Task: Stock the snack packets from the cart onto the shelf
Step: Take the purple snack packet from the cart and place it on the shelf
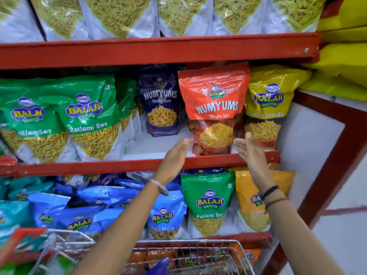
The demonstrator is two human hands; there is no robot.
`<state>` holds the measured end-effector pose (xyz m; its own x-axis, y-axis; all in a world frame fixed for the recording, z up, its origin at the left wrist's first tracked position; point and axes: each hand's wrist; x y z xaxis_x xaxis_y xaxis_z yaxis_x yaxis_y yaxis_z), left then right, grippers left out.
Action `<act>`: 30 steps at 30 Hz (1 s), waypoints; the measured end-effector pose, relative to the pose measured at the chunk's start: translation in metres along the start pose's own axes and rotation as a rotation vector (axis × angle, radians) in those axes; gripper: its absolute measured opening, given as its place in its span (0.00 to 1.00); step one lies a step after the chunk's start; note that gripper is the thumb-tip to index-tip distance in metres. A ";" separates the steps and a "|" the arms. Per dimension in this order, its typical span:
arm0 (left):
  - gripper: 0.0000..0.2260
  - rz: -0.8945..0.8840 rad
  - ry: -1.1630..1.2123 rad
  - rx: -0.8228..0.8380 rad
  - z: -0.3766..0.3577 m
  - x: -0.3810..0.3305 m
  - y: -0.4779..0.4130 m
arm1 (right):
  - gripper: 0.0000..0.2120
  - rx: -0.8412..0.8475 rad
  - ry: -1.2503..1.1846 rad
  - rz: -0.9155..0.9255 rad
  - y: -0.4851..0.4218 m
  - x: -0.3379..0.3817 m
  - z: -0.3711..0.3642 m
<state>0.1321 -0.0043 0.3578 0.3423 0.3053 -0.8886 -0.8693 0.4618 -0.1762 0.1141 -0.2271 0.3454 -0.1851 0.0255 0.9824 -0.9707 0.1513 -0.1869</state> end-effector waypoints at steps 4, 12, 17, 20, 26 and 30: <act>0.19 -0.063 0.090 -0.192 -0.014 0.035 0.090 | 0.17 0.045 0.018 0.036 0.064 -0.042 -0.024; 0.24 0.465 0.050 -0.394 -0.054 0.192 0.253 | 0.13 0.246 0.060 -0.446 0.180 -0.178 -0.079; 0.29 0.776 0.225 -0.442 -0.062 0.253 0.288 | 0.11 0.353 0.121 -0.751 0.206 -0.260 -0.113; 0.24 0.875 0.282 -0.291 -0.067 0.313 0.300 | 0.11 0.446 0.339 -0.790 0.209 -0.297 -0.139; 0.12 1.080 0.311 0.057 -0.082 0.378 0.294 | 0.24 0.624 0.448 -0.821 0.202 -0.381 -0.182; 0.01 1.134 0.308 -0.090 -0.094 0.406 0.293 | 0.19 0.561 0.381 -0.814 0.198 -0.417 -0.184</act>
<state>-0.0171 0.1769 -0.0938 -0.7324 0.2837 -0.6190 -0.6473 -0.0082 0.7622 0.0277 -0.0260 -0.1009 0.5188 0.4449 0.7300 -0.7304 -0.2130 0.6490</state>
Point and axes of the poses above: each hand's wrist, its own y-axis away from the middle knuckle, its own z-axis out of the back of the hand, x = y × z, and after that the axes turned 10 degrees about x, right-handed
